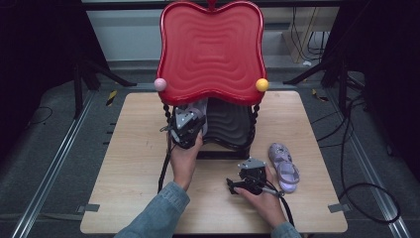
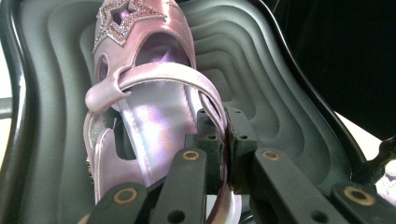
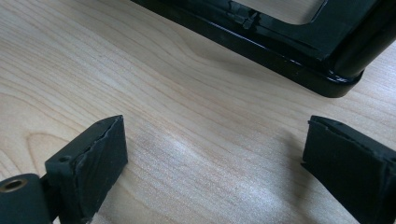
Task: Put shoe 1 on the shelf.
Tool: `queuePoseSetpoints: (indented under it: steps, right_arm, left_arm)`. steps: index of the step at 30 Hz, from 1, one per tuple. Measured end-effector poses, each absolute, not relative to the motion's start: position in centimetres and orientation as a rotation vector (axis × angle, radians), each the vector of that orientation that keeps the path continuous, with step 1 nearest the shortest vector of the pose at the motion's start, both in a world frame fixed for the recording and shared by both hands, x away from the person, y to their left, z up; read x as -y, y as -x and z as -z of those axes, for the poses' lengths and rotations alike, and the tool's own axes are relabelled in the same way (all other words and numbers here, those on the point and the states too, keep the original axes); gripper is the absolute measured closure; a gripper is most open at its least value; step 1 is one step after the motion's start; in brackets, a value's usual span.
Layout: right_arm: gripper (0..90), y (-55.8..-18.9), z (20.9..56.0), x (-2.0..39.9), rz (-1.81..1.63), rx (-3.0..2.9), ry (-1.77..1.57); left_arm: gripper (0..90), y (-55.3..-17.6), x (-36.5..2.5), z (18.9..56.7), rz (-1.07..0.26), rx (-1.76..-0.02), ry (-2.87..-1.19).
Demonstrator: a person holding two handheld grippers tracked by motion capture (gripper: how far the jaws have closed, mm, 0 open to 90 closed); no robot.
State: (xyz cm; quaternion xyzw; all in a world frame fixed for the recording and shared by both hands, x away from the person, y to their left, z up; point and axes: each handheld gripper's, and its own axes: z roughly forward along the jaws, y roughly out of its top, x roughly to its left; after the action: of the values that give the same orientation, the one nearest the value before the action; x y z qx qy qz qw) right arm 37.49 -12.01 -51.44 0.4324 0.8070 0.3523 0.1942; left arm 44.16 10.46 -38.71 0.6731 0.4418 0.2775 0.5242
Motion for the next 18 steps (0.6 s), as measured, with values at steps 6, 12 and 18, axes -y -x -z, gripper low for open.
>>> queuePoseSetpoints:
  steps: [6,12,18]
  right_arm:
    - [6.7,-37.5,51.4,12.0,-0.988,-2.264,-1.21]
    - [6.7,-37.5,51.4,12.0,-0.988,-2.263,-1.212]
    - [6.7,-37.5,51.4,12.0,-0.989,-2.264,-1.213]
  left_arm:
    - [85.9,-44.3,-10.1,38.9,-0.668,-1.061,-1.613]
    - [85.6,-44.7,-9.3,39.2,-0.661,-1.072,-1.613]
    - [84.3,-45.1,-8.8,39.4,-0.654,-1.077,-1.623]
